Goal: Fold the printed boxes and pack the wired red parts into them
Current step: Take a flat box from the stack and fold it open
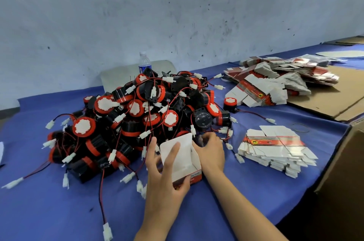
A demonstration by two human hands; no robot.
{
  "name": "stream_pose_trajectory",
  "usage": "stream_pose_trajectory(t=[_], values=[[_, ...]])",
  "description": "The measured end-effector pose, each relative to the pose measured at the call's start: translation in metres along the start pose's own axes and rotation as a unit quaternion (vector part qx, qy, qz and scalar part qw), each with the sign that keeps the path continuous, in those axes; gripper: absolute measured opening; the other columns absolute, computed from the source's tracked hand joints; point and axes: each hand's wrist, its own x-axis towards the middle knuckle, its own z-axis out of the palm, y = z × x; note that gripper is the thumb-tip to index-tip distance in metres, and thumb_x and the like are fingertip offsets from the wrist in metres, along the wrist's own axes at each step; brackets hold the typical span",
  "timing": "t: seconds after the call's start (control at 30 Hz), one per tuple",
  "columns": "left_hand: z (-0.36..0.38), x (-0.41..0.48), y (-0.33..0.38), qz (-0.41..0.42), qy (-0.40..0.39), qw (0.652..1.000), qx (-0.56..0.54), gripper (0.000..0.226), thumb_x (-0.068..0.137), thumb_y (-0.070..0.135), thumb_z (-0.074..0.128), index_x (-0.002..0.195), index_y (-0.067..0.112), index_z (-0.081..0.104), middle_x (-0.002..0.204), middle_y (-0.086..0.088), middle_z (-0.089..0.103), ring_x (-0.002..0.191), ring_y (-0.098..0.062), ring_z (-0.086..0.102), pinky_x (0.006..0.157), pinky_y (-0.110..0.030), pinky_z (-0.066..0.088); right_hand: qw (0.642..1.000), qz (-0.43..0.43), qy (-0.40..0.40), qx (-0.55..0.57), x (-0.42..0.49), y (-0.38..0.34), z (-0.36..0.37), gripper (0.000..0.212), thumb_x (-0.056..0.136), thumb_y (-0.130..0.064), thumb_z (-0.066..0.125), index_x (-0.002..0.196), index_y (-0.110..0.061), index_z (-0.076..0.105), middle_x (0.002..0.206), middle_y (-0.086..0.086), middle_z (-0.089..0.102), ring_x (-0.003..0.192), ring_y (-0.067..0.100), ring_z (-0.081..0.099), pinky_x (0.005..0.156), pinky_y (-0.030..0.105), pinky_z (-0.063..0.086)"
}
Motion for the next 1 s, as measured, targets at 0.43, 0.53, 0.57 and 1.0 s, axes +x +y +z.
stream_pose_trajectory(t=[0.43, 0.53, 0.57, 1.0], values=[[-0.003, 0.001, -0.013, -0.152, 0.008, 0.983, -0.102, 0.123, 0.069, 0.026, 0.085, 0.137, 0.069, -0.009, 0.148, 0.012, 0.041, 0.131, -0.007, 0.044, 0.092, -0.018, 0.043, 0.989, 0.046, -0.021, 0.137, -0.007, -0.007, 0.000, 0.044, 0.076, -0.041, 0.075, 0.104, -0.020, 0.048, 0.109, 0.005, 0.057, 0.102, 0.023, 0.056, 0.077, 0.031, 0.046], [-0.003, 0.001, -0.015, -0.158, -0.024, 0.980, -0.118, 0.121, 0.066, 0.039, 0.085, 0.137, 0.068, -0.009, 0.140, 0.021, 0.047, 0.125, -0.005, 0.049, 0.091, -0.019, 0.046, 0.914, 0.103, 0.000, 0.393, -0.021, 0.000, -0.022, 0.041, 0.075, -0.025, 0.079, 0.100, -0.030, 0.047, 0.103, 0.004, 0.061, 0.084, 0.018, 0.065, 0.059, 0.033, 0.055], [-0.002, 0.002, -0.015, -0.163, -0.033, 0.978, -0.129, 0.120, 0.063, 0.046, 0.084, 0.137, 0.068, -0.008, 0.137, 0.031, 0.045, 0.123, 0.000, 0.049, 0.089, -0.013, 0.044, 0.897, 0.088, 0.028, 0.433, -0.026, 0.003, -0.028, 0.040, 0.076, -0.021, 0.079, 0.101, -0.031, 0.050, 0.102, 0.002, 0.061, 0.080, 0.012, 0.066, 0.053, 0.028, 0.054], [-0.002, 0.003, -0.015, -0.151, -0.049, 0.981, -0.108, 0.109, 0.072, 0.043, 0.079, 0.133, 0.072, -0.006, 0.152, 0.030, 0.025, 0.128, -0.003, 0.043, 0.092, -0.012, 0.038, 0.903, -0.039, 0.151, 0.400, -0.092, 0.027, -0.079, 0.071, 0.079, 0.011, 0.066, 0.128, -0.037, 0.048, 0.108, -0.014, 0.061, 0.085, -0.011, 0.062, 0.068, 0.003, 0.047]])
